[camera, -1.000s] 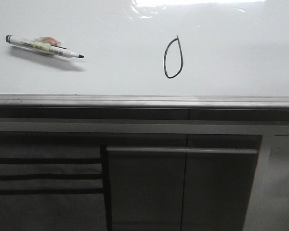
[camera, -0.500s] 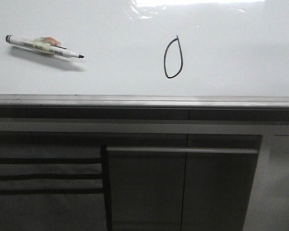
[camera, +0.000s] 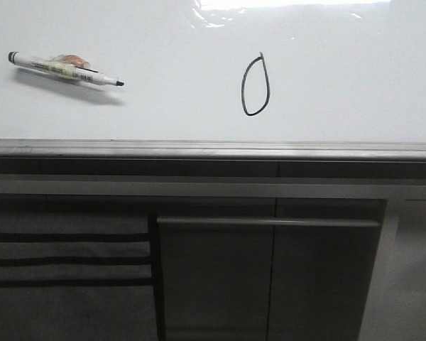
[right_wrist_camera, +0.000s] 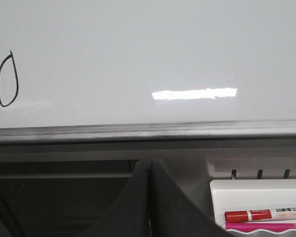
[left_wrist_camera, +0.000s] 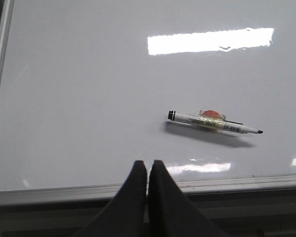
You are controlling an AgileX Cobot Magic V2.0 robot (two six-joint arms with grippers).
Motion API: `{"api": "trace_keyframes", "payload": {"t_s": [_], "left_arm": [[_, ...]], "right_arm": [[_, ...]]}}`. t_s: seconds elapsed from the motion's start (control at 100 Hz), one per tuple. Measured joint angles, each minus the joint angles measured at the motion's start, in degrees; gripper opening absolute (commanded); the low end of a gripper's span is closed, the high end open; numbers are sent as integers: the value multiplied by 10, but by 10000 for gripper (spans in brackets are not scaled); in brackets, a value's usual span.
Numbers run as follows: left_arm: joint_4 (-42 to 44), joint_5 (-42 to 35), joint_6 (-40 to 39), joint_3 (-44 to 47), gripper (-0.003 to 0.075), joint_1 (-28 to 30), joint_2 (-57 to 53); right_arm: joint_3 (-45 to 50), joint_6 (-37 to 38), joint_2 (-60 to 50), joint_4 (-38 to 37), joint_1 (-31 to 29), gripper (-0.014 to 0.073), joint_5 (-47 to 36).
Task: Write number 0 on whiteboard
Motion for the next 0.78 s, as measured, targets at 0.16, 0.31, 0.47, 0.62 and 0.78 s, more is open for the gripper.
{"api": "trace_keyframes", "payload": {"t_s": [0.16,0.31,0.47,0.62,0.78], "left_arm": [[0,0,0,0,-20,0,0],[0,1,0,0,-20,0,0],[0,1,0,0,-20,0,0],[0,1,0,0,-20,0,0],[0,1,0,0,-20,0,0]], "right_arm": [[48,-1,-56,0,0,-73,-28],[48,-5,-91,0,0,-73,-24],[48,-5,-92,0,0,-73,-19],[48,-6,-92,0,0,-73,-18],[48,-6,-92,0,0,-73,-18]]}}
